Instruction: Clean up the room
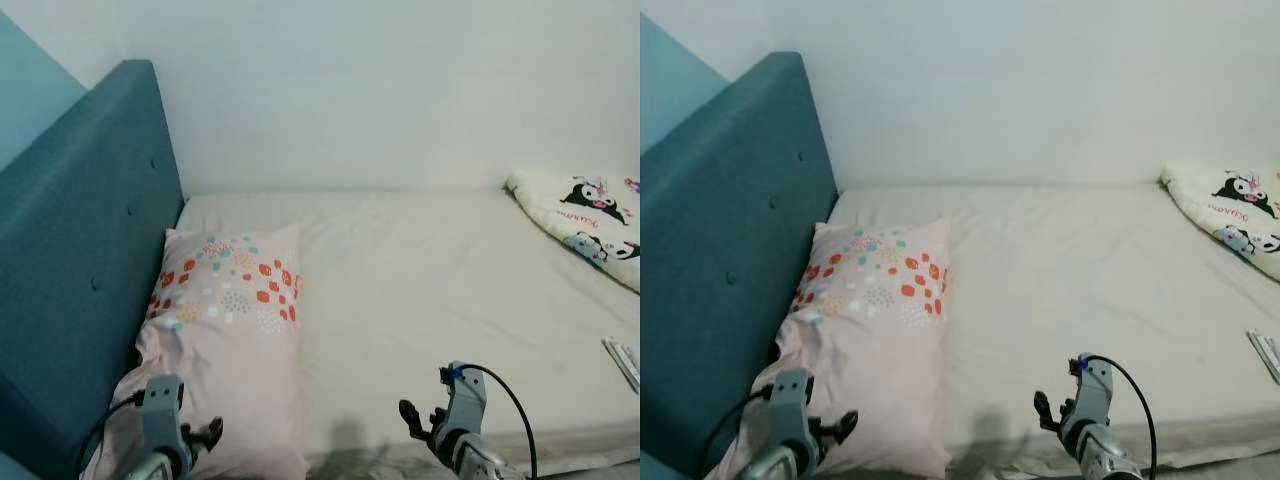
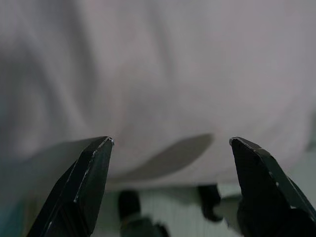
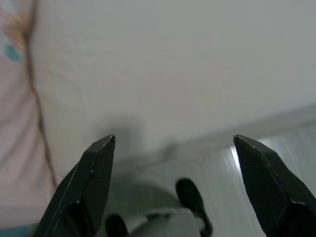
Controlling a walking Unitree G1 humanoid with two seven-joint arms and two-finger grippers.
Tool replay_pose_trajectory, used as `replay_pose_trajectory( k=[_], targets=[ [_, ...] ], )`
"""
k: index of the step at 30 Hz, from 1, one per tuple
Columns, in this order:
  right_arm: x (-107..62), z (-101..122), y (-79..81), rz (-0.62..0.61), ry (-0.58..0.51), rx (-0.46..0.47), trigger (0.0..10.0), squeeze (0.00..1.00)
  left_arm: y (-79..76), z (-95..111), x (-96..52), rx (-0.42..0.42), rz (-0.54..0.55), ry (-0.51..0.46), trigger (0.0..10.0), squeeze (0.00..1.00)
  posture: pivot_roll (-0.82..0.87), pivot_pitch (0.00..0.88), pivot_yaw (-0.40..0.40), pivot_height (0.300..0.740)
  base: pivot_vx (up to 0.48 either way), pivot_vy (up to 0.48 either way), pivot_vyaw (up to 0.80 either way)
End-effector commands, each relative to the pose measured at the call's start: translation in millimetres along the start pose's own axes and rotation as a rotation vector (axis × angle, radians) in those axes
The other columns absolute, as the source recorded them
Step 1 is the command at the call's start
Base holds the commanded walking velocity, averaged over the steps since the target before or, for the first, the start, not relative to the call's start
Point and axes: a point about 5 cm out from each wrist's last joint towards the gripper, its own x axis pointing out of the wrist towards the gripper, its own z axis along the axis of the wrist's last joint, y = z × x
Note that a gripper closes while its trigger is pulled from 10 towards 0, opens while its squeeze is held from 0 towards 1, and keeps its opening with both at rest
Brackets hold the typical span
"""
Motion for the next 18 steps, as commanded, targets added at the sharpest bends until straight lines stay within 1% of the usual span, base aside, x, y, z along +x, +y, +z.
replay_pose_trajectory(
  k=[1, 2, 3, 4, 6, 7, 13, 15, 18],
  targets=[
    [-4.3, -21.8, -6.2, -0.078, 0.094, -0.022, 10.0, 0.0, 1.6, -27.2, -5.8, -0.008, 0.038, 0.113, 10.0, 0.0, -0.07, 0.0, -0.046, 0.74, 0.0, 0.0, 0.0],
    [-6.3, -29.5, -8.3, -0.099, 0.126, -0.023, 10.0, 0.0, 3.8, -35.8, -8.6, -0.01, 0.059, 0.149, 10.0, 0.0, -0.07, 0.0, -0.046, 0.74, 0.0, -0.247, 0.0],
    [-6.3, -29.5, -8.3, -0.099, 0.126, -0.023, 10.0, 0.0, 3.8, -35.8, -8.6, -0.01, 0.059, 0.149, 10.0, 0.0, -0.07, 0.0, -0.046, 0.74, 0.0, -0.247, 0.0],
    [-8.1, -35.4, -10.0, -0.112, 0.146, -0.021, 10.0, 0.0, 6.1, -43.2, -11.4, -0.014, 0.077, 0.179, 10.0, 0.0, -0.07, 0.0, -0.046, 0.74, 0.0, -0.412, 0.0],
    [-12.7, -47.7, -14.7, -0.143, 0.184, -0.018, 10.0, 0.0, 10.1, -56.7, -17.1, 0.006, 0.108, 0.236, 10.0, 0.0, -0.08, 0.0, -0.039, 0.74, 0.0, -0.48, 0.0],
    [-14.3, -51.3, -16.5, -0.151, 0.192, -0.019, 10.0, 0.0, 10.5, -59.2, -18.1, 0.011, 0.11, 0.243, 10.0, 0.0, -0.08, 0.0, -0.038, 0.74, 0.0, 0.0, 0.0],
    [-17.7, -56.7, -22.1, -0.167, 0.202, -0.02, 10.0, 0.0, 11.0, -60.7, -18.9, 0.017, 0.103, 0.239, 10.0, 0.0, -0.07, 0.0, -0.042, 0.74, 0.0, 0.0, 0.0],
    [-18.8, -58.2, -23.8, -0.175, 0.206, -0.018, 10.0, 0.0, 12.4, -62.0, -19.9, 0.025, 0.103, 0.245, 10.0, 0.0, -0.06, 0.0, -0.046, 0.74, 0.0, -0.48, 0.0],
    [-21.1, -63.5, -26.2, -0.193, 0.23, -0.037, 10.0, 0.0, 19.2, -68.2, -24.4, 0.039, 0.121, 0.273, 10.0, 0.0, -0.07, 0.0, -0.043, 0.74, 0.0, -0.48, 0.0]
  ],
)
